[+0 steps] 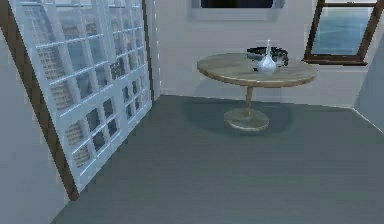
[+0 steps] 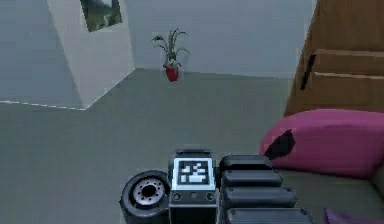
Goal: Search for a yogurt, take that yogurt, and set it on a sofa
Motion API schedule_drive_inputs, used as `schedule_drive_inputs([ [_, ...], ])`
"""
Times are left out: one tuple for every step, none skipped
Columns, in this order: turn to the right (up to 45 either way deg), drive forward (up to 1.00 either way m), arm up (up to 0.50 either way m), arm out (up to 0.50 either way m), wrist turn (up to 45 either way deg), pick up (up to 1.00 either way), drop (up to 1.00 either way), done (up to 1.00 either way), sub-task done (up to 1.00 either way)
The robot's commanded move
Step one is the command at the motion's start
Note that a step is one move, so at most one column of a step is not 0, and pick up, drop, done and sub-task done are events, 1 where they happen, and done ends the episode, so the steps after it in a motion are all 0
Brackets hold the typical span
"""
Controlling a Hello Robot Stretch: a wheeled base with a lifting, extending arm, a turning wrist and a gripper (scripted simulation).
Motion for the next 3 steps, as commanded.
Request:
schedule_drive_inputs([
  [9.0,0.00,0.00,0.00,0.0,0.00,0.00,0.00,0.00],
  [45.0,0.00,0.00,0.00,0.0,0.00,0.00,0.00,0.00],
  [45.0,0.00,0.00,0.00,0.0,0.00,0.00,0.00,0.00],
])
